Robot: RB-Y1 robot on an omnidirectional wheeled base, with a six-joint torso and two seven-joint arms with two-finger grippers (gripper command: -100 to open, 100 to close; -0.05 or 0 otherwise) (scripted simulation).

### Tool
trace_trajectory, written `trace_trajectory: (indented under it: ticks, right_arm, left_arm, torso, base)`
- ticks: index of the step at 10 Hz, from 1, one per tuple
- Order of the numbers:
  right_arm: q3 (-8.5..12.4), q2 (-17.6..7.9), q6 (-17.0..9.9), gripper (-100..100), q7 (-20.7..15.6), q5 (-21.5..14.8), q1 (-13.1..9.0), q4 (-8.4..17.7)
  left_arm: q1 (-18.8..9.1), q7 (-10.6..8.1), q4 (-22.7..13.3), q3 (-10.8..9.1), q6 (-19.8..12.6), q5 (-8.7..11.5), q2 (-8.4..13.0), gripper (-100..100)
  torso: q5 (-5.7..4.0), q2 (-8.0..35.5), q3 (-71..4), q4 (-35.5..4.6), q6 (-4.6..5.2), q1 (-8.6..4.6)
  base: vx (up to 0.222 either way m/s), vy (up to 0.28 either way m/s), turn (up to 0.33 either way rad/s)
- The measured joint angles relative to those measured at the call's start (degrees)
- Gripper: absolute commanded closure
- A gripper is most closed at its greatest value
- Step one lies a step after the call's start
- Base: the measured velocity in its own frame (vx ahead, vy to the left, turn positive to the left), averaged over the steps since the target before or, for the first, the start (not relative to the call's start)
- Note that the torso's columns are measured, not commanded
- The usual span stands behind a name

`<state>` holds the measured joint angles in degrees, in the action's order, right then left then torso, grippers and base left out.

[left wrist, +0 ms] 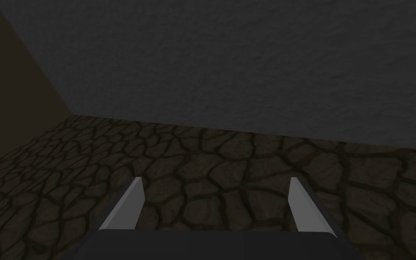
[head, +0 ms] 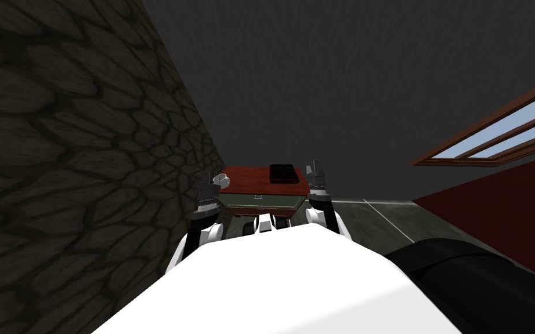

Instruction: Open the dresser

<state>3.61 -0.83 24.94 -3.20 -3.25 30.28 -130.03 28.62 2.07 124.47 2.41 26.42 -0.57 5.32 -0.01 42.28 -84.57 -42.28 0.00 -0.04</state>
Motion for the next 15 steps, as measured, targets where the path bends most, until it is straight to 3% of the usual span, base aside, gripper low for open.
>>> trace_trajectory:
  ticks: [5, 15]
  right_arm:
    - [0.0, 0.0, 0.0, 0, 0.0, 0.0, 0.0, 0.0]
    - [0.0, 0.0, 0.0, 0, 0.0, 0.0, 0.0, 0.0]
  left_arm:
    - [-2.1, 0.23, -8.3, 0.72, 4.7, 0.3, 4.3, -100]
    - [-6.6, 0.64, -23.8, 1.75, 12.4, 1.0, 5.2, -100]
  torso:
    - [0.0, 0.0, 0.0, 0.0, 0.0, 0.02]
    - [0.01, 0.0, 0.0, 0.0, 0.0, 0.03]
  base:
    - [-0.004, -0.026, -0.019]
    - [-0.004, -0.021, -0.017]
